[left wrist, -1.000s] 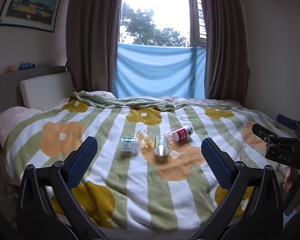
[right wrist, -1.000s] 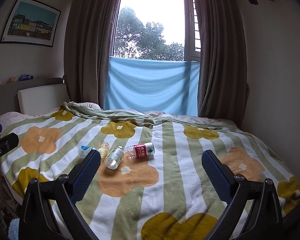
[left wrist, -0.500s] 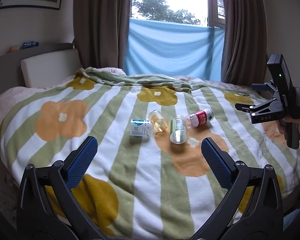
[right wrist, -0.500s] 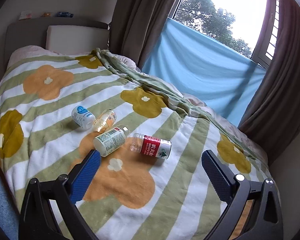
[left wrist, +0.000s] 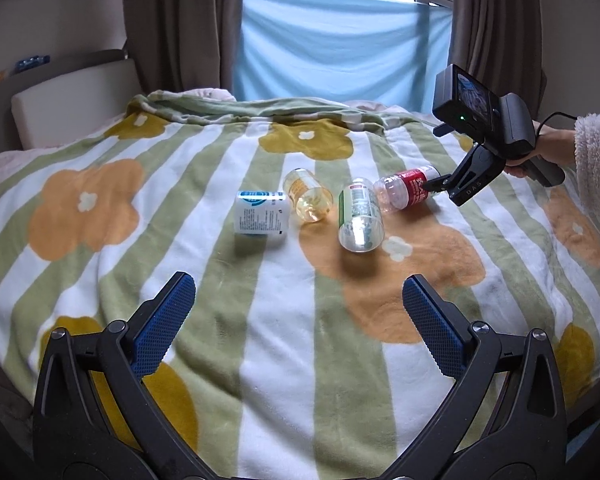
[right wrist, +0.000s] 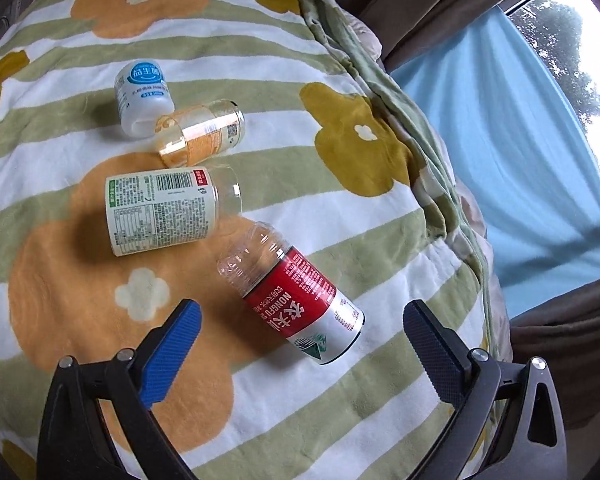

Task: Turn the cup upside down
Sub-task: 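Move the right tool to the red-labelled bottle and close around it, then lift the red-labelled bottle with the right tool and swing it toward the left tool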

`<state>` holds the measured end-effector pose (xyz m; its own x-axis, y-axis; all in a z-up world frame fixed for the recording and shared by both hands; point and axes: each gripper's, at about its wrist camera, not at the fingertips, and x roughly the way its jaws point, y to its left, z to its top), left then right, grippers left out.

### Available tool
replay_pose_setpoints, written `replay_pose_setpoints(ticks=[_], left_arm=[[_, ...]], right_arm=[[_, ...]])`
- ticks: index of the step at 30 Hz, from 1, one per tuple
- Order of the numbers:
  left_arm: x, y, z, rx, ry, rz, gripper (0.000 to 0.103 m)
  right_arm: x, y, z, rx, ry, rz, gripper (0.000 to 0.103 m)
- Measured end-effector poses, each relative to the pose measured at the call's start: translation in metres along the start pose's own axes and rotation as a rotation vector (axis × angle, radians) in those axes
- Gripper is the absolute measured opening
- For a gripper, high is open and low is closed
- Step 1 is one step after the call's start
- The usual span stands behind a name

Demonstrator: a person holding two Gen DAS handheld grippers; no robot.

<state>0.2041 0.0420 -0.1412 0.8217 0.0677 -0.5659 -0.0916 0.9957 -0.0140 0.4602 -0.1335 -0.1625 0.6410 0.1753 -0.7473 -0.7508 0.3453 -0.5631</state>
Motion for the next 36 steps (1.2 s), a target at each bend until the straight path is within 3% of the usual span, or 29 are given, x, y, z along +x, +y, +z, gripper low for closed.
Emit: replay_pose_setpoints(ticks=[3,7,12,15,16,17,23,28,36], left_arm=[[0.017,-0.002,-0.006,-0.001,0.037,-0.011,0.103],[0.034,-0.006,-0.012,0.007,0.078,-0.02,0.103],[0.047,-0.005,-0.018,0.014,0.118,-0.032,0.103],[0.049,-0.003,-0.02,0.017,0.136,-0.035,0.103],[0.048,-0.002,-0.021,0.017,0.136,-0.033,0.103],[0.048,-0.001,-0.021,0.015,0.135,-0.032,0.103],[0.042,0.01,-0.015,0.005,0.125,-0.018,0.103],[0.029,0.017,-0.007,-0.013,0.101,-0.029,0.103],[-0.006,0.027,-0.004,-0.013,0.071,-0.044,0.103]], right_arm=[[0.027,0.004,0.007,-0.102,0.063,0.037,0.101],[0.057,0.019,0.015,-0.286,0.137,0.024,0.101],[0.081,0.022,0.024,-0.363,0.196,0.023,0.1],[0.095,0.021,0.024,-0.382,0.252,0.041,0.082],[0.099,0.021,0.023,-0.378,0.272,0.056,0.072],[0.102,0.02,0.022,-0.373,0.289,0.068,0.069],[0.097,0.017,0.02,-0.353,0.308,0.064,0.067],[0.066,0.011,0.021,-0.313,0.322,0.071,0.067],[-0.019,0.008,0.032,0.056,0.422,0.226,0.065]])
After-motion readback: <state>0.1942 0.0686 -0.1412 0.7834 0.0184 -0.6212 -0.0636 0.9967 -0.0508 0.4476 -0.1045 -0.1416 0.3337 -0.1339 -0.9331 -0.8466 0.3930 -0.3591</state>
